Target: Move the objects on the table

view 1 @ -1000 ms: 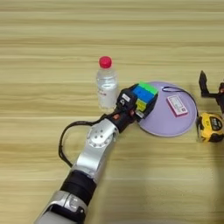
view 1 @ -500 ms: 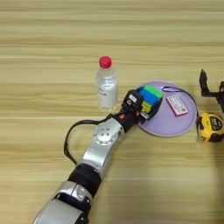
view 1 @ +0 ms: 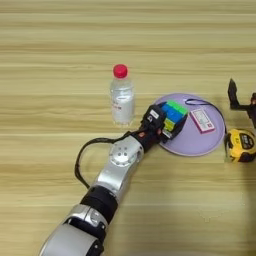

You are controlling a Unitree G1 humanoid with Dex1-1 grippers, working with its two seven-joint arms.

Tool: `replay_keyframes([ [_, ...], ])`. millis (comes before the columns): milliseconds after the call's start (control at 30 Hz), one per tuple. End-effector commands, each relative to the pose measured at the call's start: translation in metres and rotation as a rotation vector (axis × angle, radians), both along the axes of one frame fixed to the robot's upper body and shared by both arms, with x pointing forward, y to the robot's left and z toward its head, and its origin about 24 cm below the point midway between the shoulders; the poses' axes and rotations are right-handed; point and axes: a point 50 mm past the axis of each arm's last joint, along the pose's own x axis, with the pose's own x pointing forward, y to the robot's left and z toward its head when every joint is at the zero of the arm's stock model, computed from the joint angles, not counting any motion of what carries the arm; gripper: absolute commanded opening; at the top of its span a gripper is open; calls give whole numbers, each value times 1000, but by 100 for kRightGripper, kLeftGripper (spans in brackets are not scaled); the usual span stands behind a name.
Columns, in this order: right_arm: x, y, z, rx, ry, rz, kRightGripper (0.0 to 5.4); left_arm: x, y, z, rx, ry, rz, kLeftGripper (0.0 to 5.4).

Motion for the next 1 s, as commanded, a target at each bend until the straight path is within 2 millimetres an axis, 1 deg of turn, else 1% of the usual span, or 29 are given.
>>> replay_keyframes([
  [33, 0, 0, 1, 5, 0, -10, 540, 1, -5, 3, -5, -15, -13, 327],
  [267, 1, 0, 1, 6, -2, -12, 540, 2, -5, 2, 0, -11, -10, 327],
  [333, 1, 0, 1, 6, -2, -12, 540, 2, -5, 2, 2, -9, -8, 365],
  [433, 1, 0, 1, 6, -1, -12, 540, 2, -4, 1, 5, -8, -5, 393],
  [800, 1, 0, 1, 6, -1, -11, 540, 2, -3, 1, 5, -15, -2, 475],
  [1000, 1, 0, 1, 5, -2, -14, 540, -1, -2, 7, -14, -46, -27, 527],
])
